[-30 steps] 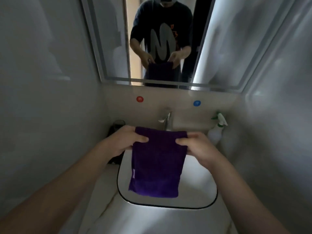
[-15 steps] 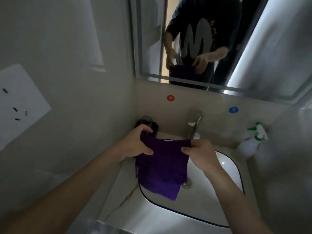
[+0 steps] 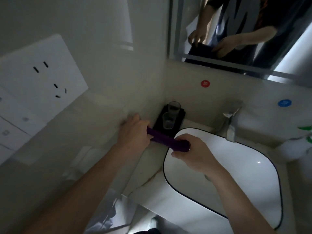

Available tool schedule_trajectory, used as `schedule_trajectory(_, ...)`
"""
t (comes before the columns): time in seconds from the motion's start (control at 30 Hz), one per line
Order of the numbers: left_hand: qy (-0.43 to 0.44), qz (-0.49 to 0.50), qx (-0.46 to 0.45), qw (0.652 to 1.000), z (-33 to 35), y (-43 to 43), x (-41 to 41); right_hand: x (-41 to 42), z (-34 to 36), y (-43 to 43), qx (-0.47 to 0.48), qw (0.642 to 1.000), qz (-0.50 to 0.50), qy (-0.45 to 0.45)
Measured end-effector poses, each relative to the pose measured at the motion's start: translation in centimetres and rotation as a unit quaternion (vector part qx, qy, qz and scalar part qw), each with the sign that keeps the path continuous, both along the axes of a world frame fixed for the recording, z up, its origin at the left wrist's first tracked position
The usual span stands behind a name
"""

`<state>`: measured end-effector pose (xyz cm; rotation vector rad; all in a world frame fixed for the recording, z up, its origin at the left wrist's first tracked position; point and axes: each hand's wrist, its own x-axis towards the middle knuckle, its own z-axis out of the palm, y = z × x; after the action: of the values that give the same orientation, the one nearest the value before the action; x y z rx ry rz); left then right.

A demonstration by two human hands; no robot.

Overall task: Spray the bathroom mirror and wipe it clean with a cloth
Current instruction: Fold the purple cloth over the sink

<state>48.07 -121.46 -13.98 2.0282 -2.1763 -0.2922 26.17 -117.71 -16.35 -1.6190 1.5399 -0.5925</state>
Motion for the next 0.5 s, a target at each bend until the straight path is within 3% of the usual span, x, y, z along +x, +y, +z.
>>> schedule_trajectory(0.13, -0.116, -0.010, 0.016, 0.993, 0.1, 0.1, 0.7, 1.6, -0.2, -1.0, -0.025, 0.994, 0.095, 0.051)
schedule_trajectory(0.23, -0.167, 0.007, 0.038, 0.985, 0.0, 0.0, 1.3, 2.3, -1.0, -2.4, -0.047, 0.991, 0.098, 0.083)
schedule_trajectory(0.37, -0.110, 0.038, 0.040, 0.992, -0.2, -0.9, 0.9, 3.2, -1.7, -4.1, -0.124, 0.985, 0.003, 0.121)
schedule_trajectory(0.5, 0.001, 0.076, -0.069, 0.995, -1.1, -0.8, 0.4, 4.1, -2.3, -3.7, -0.220, 0.963, -0.076, 0.135)
